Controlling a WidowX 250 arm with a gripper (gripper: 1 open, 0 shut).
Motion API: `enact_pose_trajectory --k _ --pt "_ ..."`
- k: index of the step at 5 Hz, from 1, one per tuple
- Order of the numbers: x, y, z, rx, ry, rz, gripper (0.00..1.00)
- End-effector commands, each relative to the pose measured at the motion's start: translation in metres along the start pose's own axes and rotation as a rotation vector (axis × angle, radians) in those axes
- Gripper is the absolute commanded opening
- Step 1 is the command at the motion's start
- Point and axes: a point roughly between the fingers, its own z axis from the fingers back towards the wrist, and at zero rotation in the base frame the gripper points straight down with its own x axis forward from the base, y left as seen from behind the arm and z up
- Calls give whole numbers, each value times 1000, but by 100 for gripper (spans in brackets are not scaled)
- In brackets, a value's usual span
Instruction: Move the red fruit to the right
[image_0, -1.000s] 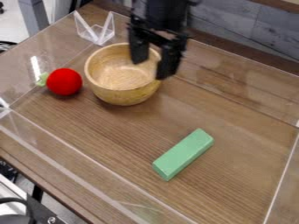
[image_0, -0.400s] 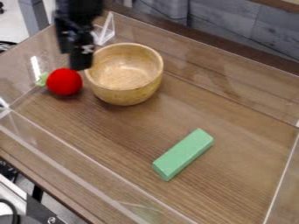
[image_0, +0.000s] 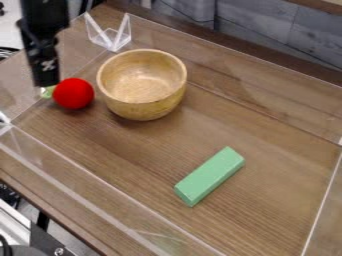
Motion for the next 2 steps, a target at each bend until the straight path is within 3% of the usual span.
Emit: enact_pose_trajectory --k 1,2 --pt "-2 11 -6 25 -18 -71 100" --pt "-3 16 -14 9 -25 -106 100"
